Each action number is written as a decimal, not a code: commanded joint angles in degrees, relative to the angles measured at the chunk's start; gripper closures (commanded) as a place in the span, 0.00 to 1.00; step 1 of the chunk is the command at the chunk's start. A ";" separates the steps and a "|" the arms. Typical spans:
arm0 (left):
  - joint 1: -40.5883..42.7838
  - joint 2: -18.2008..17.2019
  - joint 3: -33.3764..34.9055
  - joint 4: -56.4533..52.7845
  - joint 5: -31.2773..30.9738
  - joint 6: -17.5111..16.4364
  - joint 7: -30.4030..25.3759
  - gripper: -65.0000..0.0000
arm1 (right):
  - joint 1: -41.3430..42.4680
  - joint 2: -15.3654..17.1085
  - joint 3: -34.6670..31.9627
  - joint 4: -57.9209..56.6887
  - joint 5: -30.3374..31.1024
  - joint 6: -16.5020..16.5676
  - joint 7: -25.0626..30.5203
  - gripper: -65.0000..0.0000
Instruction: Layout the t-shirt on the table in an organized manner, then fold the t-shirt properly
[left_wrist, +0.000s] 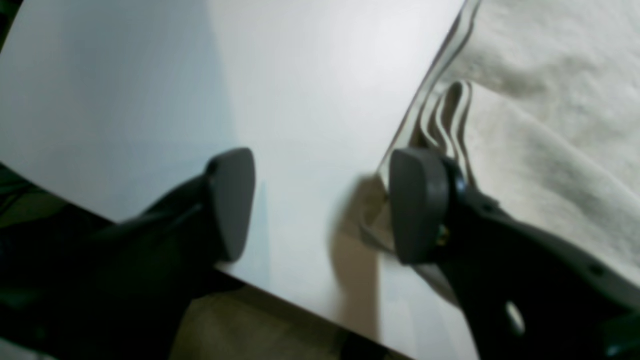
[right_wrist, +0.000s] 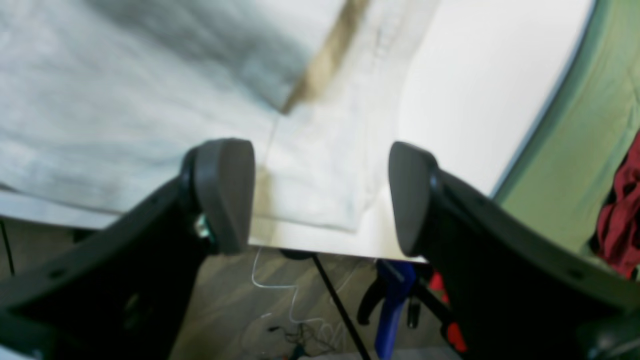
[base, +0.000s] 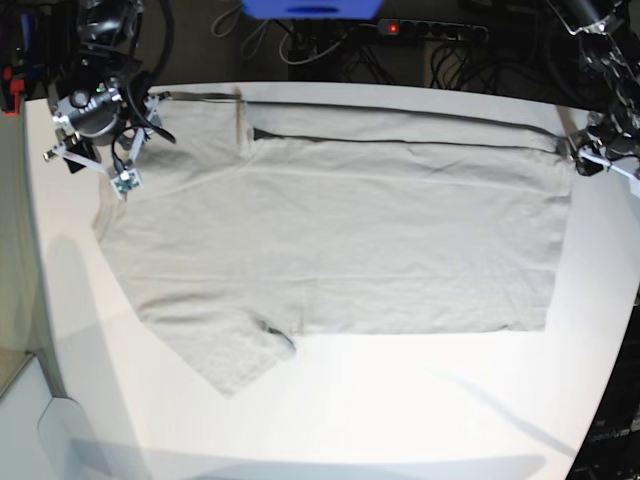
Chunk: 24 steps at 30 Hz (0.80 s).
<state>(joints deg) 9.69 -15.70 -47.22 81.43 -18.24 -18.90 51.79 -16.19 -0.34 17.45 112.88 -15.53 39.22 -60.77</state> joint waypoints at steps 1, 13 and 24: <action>-0.33 -1.04 -0.38 1.08 -0.44 -0.14 -1.11 0.37 | 0.32 -0.06 -0.62 1.10 -0.25 0.78 0.60 0.34; -0.24 -0.96 -0.38 0.90 -0.44 -0.14 -1.20 0.37 | 1.28 -0.14 -1.41 0.48 0.01 0.78 0.60 0.34; 0.02 -0.96 -0.38 0.73 -0.44 -0.14 -1.20 0.37 | 4.01 -0.14 -1.41 -5.32 0.10 0.78 0.95 0.35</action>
<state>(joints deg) 9.82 -15.49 -47.22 81.38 -18.26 -18.90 51.62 -12.43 -0.80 15.94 106.65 -15.22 39.24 -60.18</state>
